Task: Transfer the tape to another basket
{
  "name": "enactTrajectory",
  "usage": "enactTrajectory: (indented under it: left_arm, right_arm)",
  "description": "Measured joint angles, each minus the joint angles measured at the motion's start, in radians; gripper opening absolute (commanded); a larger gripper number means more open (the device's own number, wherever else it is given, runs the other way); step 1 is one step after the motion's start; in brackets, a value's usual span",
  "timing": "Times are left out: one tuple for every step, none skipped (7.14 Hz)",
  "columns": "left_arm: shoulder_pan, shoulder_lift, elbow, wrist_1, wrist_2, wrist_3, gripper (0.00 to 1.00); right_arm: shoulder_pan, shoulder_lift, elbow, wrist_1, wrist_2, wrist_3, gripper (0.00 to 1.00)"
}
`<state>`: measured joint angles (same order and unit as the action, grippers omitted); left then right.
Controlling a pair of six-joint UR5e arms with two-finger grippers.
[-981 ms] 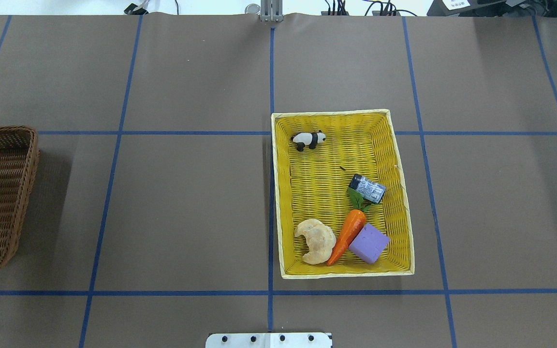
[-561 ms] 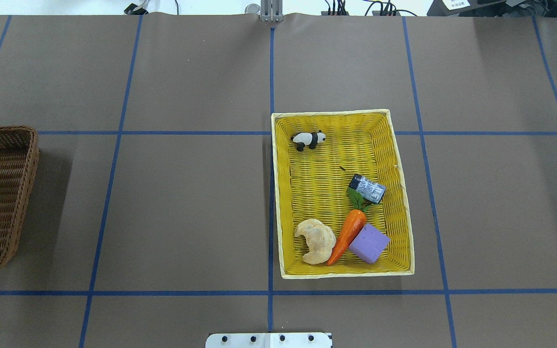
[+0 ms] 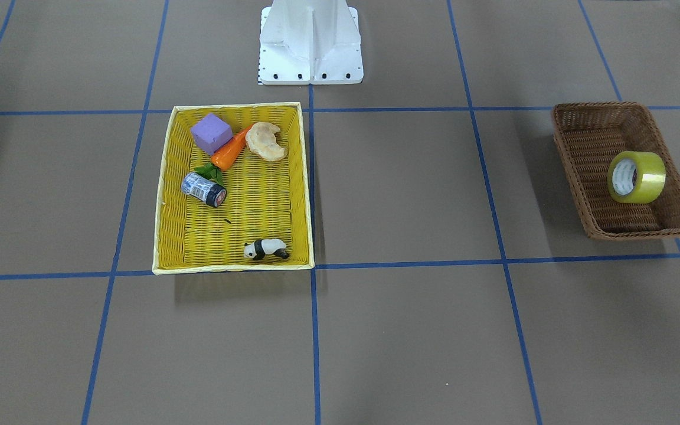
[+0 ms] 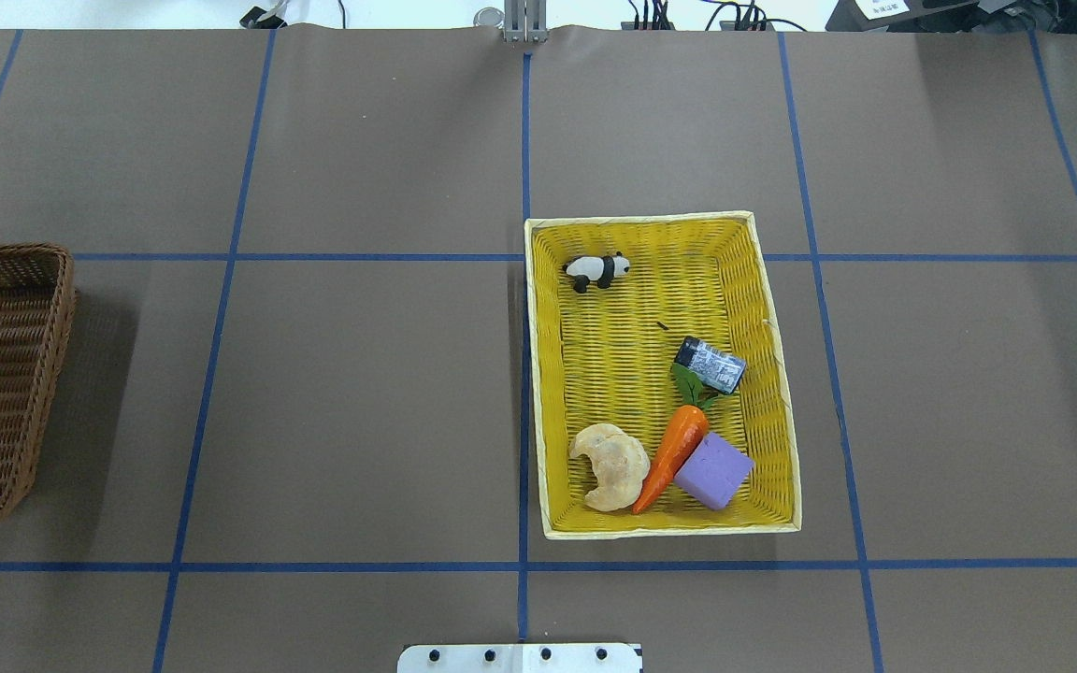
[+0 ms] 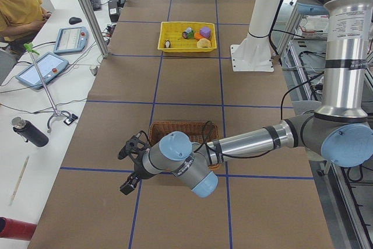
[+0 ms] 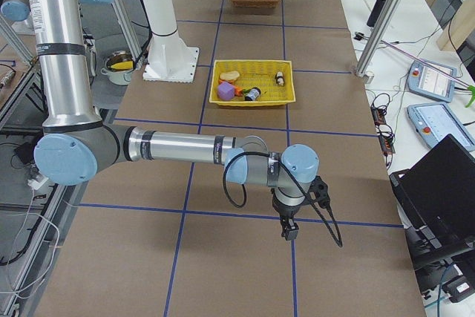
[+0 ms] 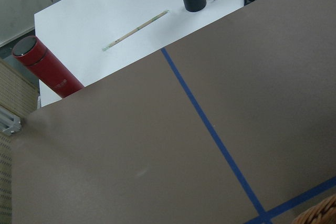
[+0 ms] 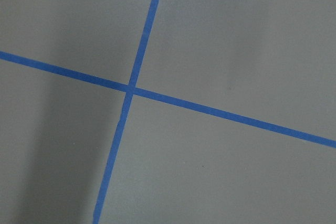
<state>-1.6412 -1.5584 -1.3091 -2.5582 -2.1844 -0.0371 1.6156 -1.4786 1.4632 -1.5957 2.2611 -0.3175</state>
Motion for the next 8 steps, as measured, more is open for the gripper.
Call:
enactTrajectory:
  left_arm:
    - [-0.009, -0.007, 0.007, 0.080, -0.032, -0.005, 0.98]
    - [-0.012, -0.011, 0.008, 0.177, -0.075, -0.006, 0.99]
    - [-0.011, -0.026, 0.008, 0.295, -0.108, -0.004, 0.98]
    - [-0.009, -0.055, 0.008, 0.436, -0.136, 0.017, 0.98]
    - [-0.004, -0.092, 0.007, 0.583, -0.160, 0.083, 0.99]
    - [-0.002, -0.139, 0.007, 0.743, -0.170, 0.180, 0.99]
    - [-0.002, -0.182, 0.005, 0.885, -0.170, 0.270, 0.98]
    - [-0.003, -0.207, 0.002, 0.967, -0.166, 0.320, 0.98]
  right_arm:
    - [0.000, -0.002, -0.001, -0.001, 0.000, 0.000, 1.00]
    - [0.000, -0.006, -0.002, -0.001, 0.000, 0.002, 1.00]
    - [0.000, -0.007, -0.003, -0.001, -0.001, 0.005, 1.00]
    - [0.000, -0.008, -0.004, -0.001, -0.001, 0.006, 1.00]
    - [0.000, -0.009, -0.005, -0.001, -0.001, 0.008, 1.00]
    - [0.000, -0.010, -0.008, -0.001, -0.001, 0.009, 1.00]
    - [0.000, -0.010, -0.012, -0.001, -0.001, 0.009, 1.00]
    - [0.000, -0.010, -0.014, -0.001, -0.001, 0.010, 1.00]
